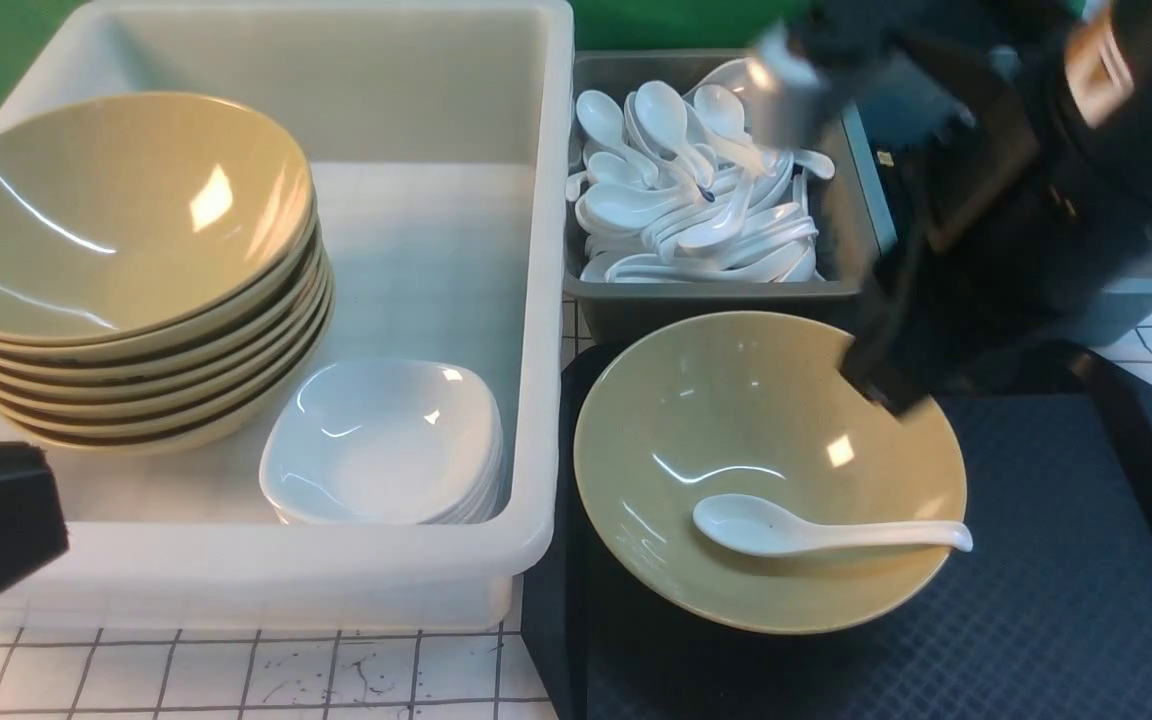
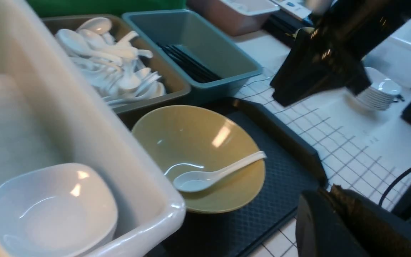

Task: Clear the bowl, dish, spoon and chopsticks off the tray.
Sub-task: Use the right arm to grab the soup spoon in the middle

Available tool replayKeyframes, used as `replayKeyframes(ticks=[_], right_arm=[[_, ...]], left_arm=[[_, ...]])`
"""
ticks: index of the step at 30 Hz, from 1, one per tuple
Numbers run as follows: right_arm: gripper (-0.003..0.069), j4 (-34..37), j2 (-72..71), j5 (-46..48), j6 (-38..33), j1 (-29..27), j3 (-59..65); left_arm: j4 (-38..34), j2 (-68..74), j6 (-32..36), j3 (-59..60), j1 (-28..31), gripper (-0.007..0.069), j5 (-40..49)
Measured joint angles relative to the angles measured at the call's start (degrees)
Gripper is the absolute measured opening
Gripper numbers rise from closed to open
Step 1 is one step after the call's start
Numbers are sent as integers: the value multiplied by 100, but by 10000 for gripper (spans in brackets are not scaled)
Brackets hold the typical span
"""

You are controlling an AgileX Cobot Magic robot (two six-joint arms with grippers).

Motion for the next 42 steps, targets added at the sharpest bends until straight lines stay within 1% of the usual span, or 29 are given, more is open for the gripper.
replayKeyframes(ticks=[1, 3, 7, 10, 13, 17, 20, 24, 29, 34, 37, 38, 41, 42], right_arm=[[274, -237, -48, 5, 0, 0, 246], [302, -454, -23, 5, 0, -23, 479], [386, -504, 410, 0, -230, -191, 769], [465, -485, 1005, -133, -736, -337, 803], [522, -466, 1499, -296, -1187, -423, 808], [556, -460, 1990, -521, -1371, -453, 808], [561, -456, 2141, -793, -1415, -453, 808], [561, -458, 2203, -1028, -1459, -455, 808], [553, -513, 2363, -1075, -1472, -537, 808], [513, -513, 2545, -1097, -1486, -762, 808], [447, -524, 2545, -1072, -1512, -850, 808], [442, -526, 2545, -1065, -1527, -850, 808], [330, -529, 2562, -942, -1809, -855, 808], [276, -529, 2570, -889, -1916, -855, 802]], left_arm=[[-67, 0, 20, 0, 0, -1, -7], [-103, 0, 42, 0, 0, -1, -12], [-138, 0, 85, 0, 0, -1, -12], [-138, 0, 89, 0, 0, -1, -12], [-138, 0, 96, 0, 0, -1, -12], [-138, 0, 102, 0, 0, -1, -12], [-139, 0, 102, 0, 0, -1, -5], [-139, 0, 102, 0, 0, -1, 8], [-139, 0, 102, 0, 0, -1, 12], [-139, 0, 102, 0, 0, -1, 12], [-139, 0, 102, 0, 0, -1, 12], [-144, 0, 102, 0, 0, -1, 12], [-144, 0, 102, 0, 0, -1, 12], [-144, 0, 102, 0, 0, -1, 12]])
